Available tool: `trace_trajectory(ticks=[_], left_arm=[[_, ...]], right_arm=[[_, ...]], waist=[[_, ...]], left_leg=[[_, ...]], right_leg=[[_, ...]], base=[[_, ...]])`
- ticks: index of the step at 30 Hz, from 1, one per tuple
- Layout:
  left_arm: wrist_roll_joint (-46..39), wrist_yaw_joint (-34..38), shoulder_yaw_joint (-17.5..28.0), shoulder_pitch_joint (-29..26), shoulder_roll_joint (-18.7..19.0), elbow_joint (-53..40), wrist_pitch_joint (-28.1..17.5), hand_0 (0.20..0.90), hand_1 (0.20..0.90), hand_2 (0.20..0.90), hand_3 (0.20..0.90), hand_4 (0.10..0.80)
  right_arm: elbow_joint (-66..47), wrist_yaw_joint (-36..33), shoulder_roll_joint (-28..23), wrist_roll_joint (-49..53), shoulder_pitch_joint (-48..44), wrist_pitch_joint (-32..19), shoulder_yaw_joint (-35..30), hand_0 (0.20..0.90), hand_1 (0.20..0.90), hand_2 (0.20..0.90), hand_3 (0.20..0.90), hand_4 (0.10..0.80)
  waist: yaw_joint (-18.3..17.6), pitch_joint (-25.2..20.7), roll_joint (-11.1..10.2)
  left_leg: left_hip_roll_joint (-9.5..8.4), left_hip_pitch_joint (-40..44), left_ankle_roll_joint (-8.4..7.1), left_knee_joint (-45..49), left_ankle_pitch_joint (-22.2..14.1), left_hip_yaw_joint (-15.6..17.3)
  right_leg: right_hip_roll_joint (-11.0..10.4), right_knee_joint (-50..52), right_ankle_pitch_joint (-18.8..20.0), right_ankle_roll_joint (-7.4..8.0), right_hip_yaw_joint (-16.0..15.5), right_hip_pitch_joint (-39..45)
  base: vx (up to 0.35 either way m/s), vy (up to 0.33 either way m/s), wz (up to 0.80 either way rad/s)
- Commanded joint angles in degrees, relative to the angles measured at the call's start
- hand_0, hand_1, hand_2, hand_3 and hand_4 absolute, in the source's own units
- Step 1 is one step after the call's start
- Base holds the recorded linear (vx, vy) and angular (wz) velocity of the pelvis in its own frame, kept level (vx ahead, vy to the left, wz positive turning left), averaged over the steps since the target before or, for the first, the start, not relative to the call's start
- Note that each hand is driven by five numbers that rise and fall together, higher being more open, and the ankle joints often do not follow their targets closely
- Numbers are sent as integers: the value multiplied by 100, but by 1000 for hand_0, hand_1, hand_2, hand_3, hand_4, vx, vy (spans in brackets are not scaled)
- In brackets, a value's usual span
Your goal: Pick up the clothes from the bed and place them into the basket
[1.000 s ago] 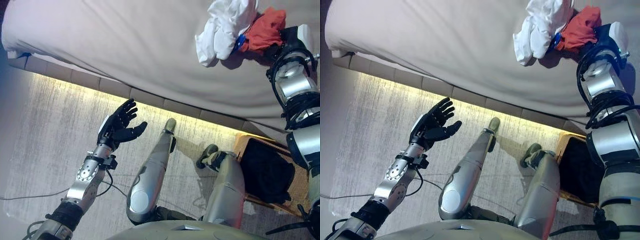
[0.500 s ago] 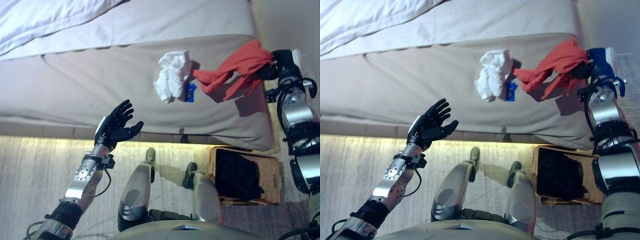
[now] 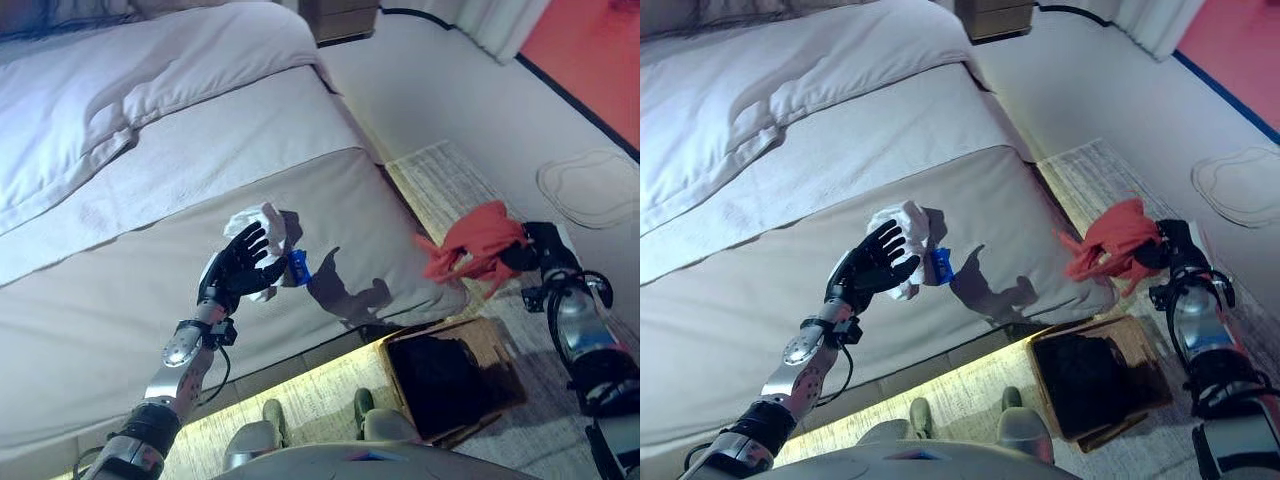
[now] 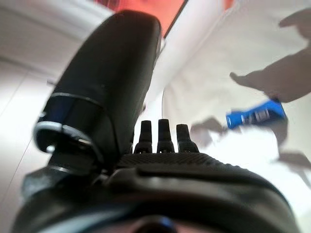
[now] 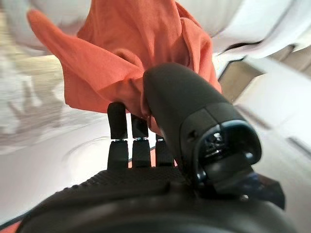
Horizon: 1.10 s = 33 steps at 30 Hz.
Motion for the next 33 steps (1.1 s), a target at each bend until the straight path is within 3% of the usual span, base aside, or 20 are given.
trace_trajectory(ticks=[1, 8, 16, 26, 28, 29, 30, 33], left_arm=[[246, -248, 15, -286, -146, -97, -427, 900, 900, 900, 900, 800], [338, -340, -56, -442, -233, 118, -440, 900, 900, 900, 900, 800], [369, -483, -235, -500, -213, 183, -306, 900, 900, 900, 900, 800], [341, -493, -294, -546, -125, 105, -173, 900, 900, 900, 900, 800], [347, -516, -292, -521, -110, 115, -193, 900, 900, 900, 900, 800], [343, -528, -289, -518, -105, 125, -200, 900, 900, 900, 900, 800], [338, -546, -290, -512, -87, 138, -214, 900, 900, 900, 900, 800], [325, -562, -299, -506, -53, 134, -231, 900, 900, 900, 900, 800]], right_arm=[[-427, -253, -252, -129, 0, -736, -619, 300, 300, 300, 200, 100], [-39, -124, -20, -128, 440, -728, -765, 300, 300, 300, 200, 100], [948, -202, 156, 26, 518, -855, -892, 300, 300, 300, 200, 100], [1374, -325, 160, 51, 366, -803, -830, 300, 300, 300, 200, 100], [1433, -346, 181, 7, 353, -805, -797, 542, 542, 542, 483, 383], [1457, -351, 180, 0, 349, -813, -794, 592, 592, 592, 540, 440], [1508, -361, 175, -19, 338, -824, -781, 900, 900, 900, 900, 800], [1563, -436, 196, -49, 310, -783, -743, 900, 900, 900, 900, 800]], waist=[[-187, -563, 37], [-496, -641, 68], [-533, -703, 167], [-490, -663, 331], [-487, -658, 369], [-485, -656, 374], [-481, -650, 390], [-476, -631, 434]], left_leg=[[76, -258, 108, 176, -628, 2], [99, -166, 129, 317, -783, 366], [114, -86, 91, 312, -819, 493], [115, -93, 40, 260, -767, 504], [110, -89, 33, 241, -752, 501], [109, -88, 34, 239, -753, 501], [105, -87, 34, 238, -756, 503], [103, -115, 33, 254, -756, 507]], right_leg=[[345, 3, 385, 141, 317, -639], [425, -19, 442, 182, 585, -732], [444, -96, 456, 173, 575, -691], [418, -109, 448, 166, 463, -709], [410, -124, 460, 169, 455, -710], [408, -125, 461, 171, 454, -711], [403, -126, 461, 177, 452, -716], [389, -125, 462, 182, 442, -740]], base=[[-42, 9, -39], [-5, 5, -31], [14, -35, -7], [-5, -35, 3], [8, -15, 0], [16, -31, 0], [0, 0, 0], [2, -11, 0]])
